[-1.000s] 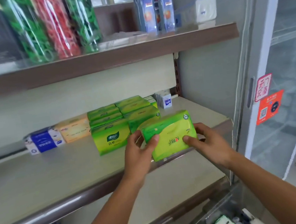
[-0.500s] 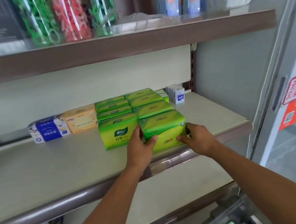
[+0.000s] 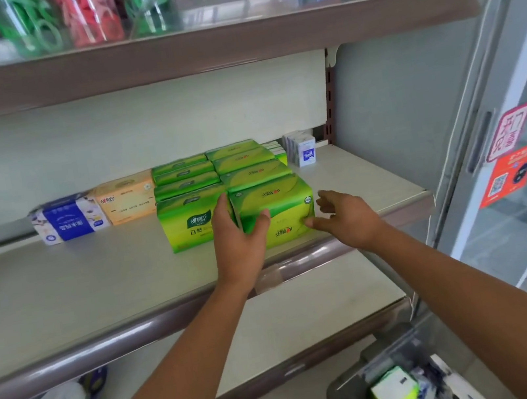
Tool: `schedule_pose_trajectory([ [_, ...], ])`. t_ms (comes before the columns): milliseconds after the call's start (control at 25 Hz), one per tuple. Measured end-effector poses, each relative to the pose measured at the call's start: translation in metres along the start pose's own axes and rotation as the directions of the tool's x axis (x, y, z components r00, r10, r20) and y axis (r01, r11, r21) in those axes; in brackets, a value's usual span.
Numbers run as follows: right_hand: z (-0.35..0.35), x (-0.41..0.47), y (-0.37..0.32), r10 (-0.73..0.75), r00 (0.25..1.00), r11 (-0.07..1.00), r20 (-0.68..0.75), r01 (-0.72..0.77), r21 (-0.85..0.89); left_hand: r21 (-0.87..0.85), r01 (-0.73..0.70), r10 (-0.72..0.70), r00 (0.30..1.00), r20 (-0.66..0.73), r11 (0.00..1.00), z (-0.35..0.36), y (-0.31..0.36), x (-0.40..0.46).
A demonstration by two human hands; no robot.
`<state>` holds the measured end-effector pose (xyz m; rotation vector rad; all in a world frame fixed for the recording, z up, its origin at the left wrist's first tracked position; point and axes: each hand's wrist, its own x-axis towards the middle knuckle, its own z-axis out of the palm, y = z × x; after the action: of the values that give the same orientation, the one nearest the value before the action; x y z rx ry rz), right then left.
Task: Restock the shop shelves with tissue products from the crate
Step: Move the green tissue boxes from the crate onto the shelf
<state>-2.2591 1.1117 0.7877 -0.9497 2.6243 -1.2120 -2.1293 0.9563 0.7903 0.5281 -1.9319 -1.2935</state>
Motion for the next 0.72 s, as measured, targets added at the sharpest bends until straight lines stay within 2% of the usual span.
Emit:
schedule_pose_trajectory([
  [120, -0.02, -0.019, -0.004, -0.009, 0.994, 0.995, -0.11, 0.02, 0.098, 0.028, -0.139, 0.14, 0.987, -0.077, 0.99, 0.007, 0.015, -0.009],
  [240, -0.042, -0.051, -0.001, -0.022, 0.981, 0.984, -0.192, 0.056, 0.17, -0.098, -0.252, 0.249, 0.967, -0.045, 0.963, 0.024, 0.035, -0.029],
  [360, -0.061, -0.095, 0.019, -0.005, 0.966, 0.986, -0.258, 0.047, 0.16, -0.237, -0.224, 0.258, 0.958, 0.124, 0.945, 0.052, 0.047, -0.064],
  [520, -0.079, -0.151, 0.059, 0.091, 0.941, 0.993, -0.325, -0.063, 0.095, -0.257, -0.138, 0.23, 0.898, 0.374, 0.957, 0.098, 0.044, -0.107],
  [600, -0.087, -0.182, 0.085, 0.193, 0.917, 0.981, -0.348, -0.169, 0.099, -0.239, -0.102, 0.209, 0.849, 0.485, 0.966, 0.123, 0.034, -0.131],
  [720, -0.084, -0.229, 0.127, 0.349, 0.866, 0.937, -0.358, -0.327, 0.121, -0.137, -0.074, 0.147, 0.738, 0.659, 0.988, 0.155, 0.008, -0.168],
])
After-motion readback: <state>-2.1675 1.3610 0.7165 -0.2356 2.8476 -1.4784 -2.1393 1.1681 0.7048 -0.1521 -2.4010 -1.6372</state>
